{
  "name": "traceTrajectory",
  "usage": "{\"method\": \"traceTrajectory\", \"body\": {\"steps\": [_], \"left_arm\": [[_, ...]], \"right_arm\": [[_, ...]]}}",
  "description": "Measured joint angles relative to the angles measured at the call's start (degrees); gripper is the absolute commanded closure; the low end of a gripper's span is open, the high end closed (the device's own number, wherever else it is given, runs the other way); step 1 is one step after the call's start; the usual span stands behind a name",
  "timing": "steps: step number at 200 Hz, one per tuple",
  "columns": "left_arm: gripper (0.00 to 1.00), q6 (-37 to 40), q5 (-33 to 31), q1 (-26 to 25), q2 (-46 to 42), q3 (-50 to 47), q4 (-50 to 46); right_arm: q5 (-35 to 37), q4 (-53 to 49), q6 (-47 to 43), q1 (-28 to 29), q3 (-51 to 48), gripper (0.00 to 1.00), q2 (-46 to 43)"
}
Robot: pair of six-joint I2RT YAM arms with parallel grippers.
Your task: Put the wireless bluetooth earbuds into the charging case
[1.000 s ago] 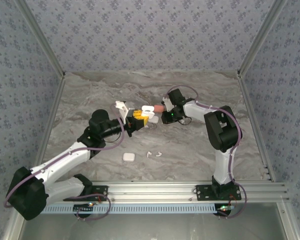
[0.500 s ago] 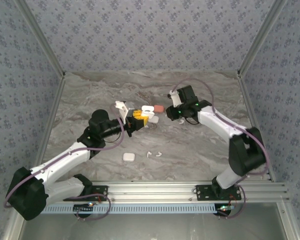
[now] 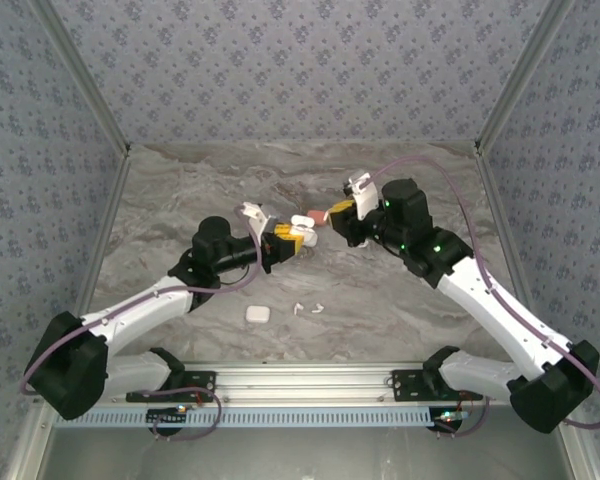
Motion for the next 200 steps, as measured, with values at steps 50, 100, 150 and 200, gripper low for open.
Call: {"method": "traceTrajectory", "body": {"steps": [50, 100, 150, 200], "left_arm": [[1.0, -0.17, 1.38, -0.42, 0.59, 0.94, 0.39], [1.0, -0.17, 2.16, -0.42, 0.59, 1.57, 0.59], [1.0, -0.17, 2.43, -0.44, 0.61, 1.6, 0.61], [1.0, -0.17, 2.45, -0.44, 0.61, 1.6, 0.63]], "right_arm": [[2.03, 0.98, -2.69, 4.68, 0.46, 0.83, 0.79], [2.6, 1.75, -3.61, 6.6, 1.22, 0.83, 3.8], [2.58, 2.73, -3.63, 6.93, 1.66, 0.83, 4.59], [2.56, 3.02, -3.63, 7.19, 1.73, 0.83, 5.38]]}}
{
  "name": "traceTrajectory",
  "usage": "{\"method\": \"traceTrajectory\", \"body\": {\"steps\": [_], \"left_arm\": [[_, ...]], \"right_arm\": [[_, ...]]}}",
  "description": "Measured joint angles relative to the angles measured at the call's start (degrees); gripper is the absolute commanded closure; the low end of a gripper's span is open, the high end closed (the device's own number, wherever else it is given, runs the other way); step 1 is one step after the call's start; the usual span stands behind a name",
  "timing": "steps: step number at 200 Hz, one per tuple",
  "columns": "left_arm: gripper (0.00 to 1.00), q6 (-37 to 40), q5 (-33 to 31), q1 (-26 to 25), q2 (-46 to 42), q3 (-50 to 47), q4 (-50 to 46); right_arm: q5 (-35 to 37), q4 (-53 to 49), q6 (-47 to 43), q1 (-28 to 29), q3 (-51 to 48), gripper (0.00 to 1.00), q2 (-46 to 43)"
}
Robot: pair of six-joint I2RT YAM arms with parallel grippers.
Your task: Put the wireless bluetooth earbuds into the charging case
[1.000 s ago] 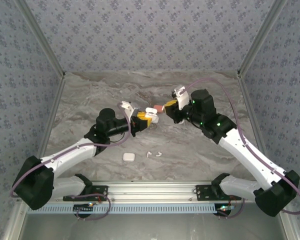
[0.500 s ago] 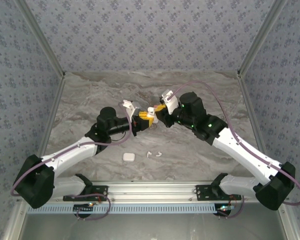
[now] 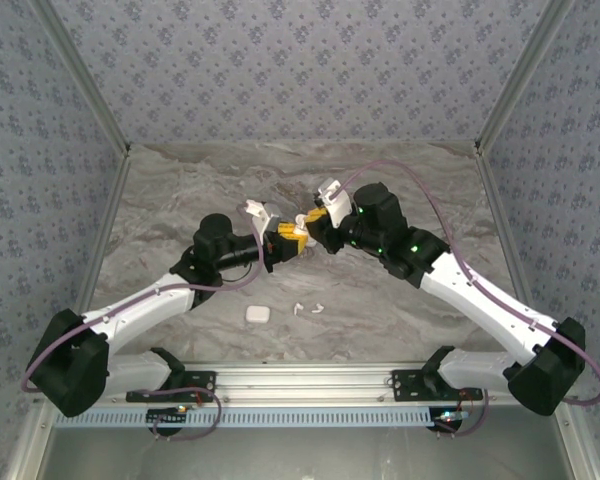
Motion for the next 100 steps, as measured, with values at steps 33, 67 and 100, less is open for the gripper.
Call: {"method": "traceTrajectory", "body": {"steps": [33, 67, 100], "left_arm": [[1.0, 0.0, -0.04, 0.0, 0.0, 0.0, -0.02], [1.0, 0.02, -0.09, 0.0, -0.07, 0.0, 0.44], [1.0, 0.0, -0.15, -0.22, -0.15, 0.0, 0.79]], "right_arm": [[-0.68, 0.02, 0.02, 0.11, 0.0, 0.8, 0.31], [-3.82, -0.24, -0.07, -0.13, 0.31, 0.72, 0.37], [-10.34, -1.22, 1.18, -2.16, 1.09, 0.61, 0.39]]}}
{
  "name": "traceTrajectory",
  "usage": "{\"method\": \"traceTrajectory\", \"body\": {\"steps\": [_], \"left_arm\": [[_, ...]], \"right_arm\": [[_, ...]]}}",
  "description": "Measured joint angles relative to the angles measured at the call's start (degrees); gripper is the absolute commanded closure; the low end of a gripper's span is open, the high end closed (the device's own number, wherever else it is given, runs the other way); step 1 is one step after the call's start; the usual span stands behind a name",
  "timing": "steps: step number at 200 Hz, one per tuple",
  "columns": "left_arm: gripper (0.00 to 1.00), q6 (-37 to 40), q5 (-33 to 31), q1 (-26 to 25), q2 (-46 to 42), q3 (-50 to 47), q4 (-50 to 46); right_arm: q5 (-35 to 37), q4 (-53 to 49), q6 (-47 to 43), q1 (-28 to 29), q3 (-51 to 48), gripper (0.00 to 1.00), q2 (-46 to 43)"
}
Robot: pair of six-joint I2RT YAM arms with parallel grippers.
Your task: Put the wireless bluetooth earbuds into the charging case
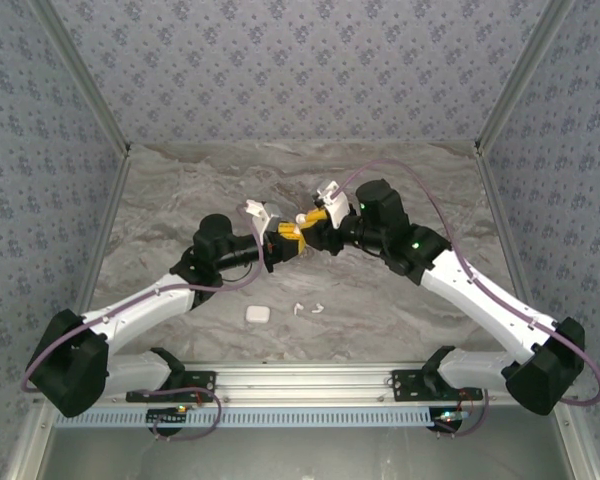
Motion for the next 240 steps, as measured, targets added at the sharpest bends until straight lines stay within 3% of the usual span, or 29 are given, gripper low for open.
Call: {"method": "traceTrajectory", "body": {"steps": [68, 106, 143, 240], "left_arm": [[1.0, 0.02, -0.42, 0.0, -0.13, -0.02, 1.03], [1.0, 0.04, -1.2, 0.0, -1.27, -0.02, 1.11], [1.0, 0.22, -1.68, 0.0, -1.97, -0.07, 1.09], [1.0, 0.68, -2.12, 0.0, -2.25, -0.09, -0.24]], "right_arm": [[-6.97, -1.05, 4.76, -8.87, 3.61, 0.4, -2.27], [-4.83, -5.88, 7.67, -16.41, 4.46, 0.39, -1.51], [1.01, -12.02, 10.38, -22.05, 3.19, 0.38, 5.33], [10.43, -17.25, 14.05, -25.7, 1.97, 0.49, 28.92]]}}
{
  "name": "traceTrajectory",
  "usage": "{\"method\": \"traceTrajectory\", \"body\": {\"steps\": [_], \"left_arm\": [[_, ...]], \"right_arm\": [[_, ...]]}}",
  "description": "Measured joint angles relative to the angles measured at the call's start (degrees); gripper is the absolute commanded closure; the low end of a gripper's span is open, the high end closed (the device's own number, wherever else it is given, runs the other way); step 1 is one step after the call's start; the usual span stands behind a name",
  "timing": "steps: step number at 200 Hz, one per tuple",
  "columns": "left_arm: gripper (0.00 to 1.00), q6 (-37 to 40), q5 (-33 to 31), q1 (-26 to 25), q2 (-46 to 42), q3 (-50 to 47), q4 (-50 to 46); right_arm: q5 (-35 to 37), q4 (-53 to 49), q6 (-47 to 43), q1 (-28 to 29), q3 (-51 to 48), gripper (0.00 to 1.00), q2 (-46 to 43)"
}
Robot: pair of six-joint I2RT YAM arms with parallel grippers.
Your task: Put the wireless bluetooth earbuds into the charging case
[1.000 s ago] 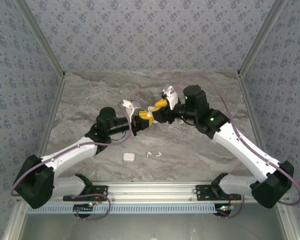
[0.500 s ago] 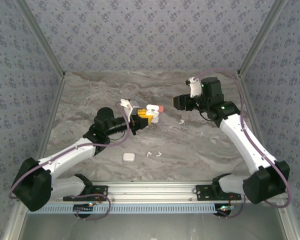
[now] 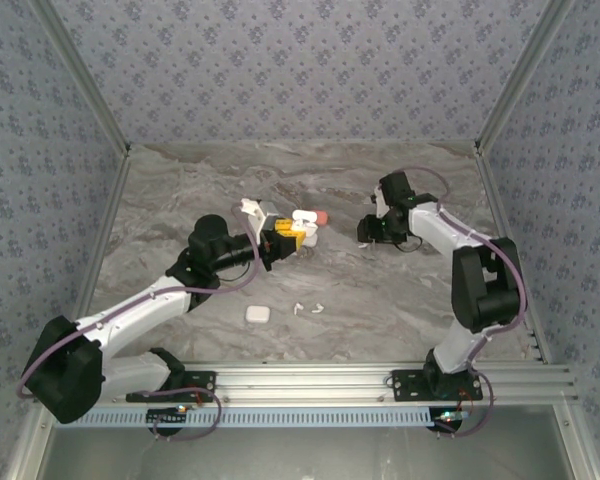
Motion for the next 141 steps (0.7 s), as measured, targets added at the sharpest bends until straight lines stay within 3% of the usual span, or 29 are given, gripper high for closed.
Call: {"method": "traceTrajectory", "body": {"steps": [141], "left_arm": [[1.0, 0.66, -0.83, 0.0, -0.37, 0.0, -0.52]], "right_arm": [[0.79, 1.66, 1.68, 0.37, 4.68, 0.69, 10.32]]}}
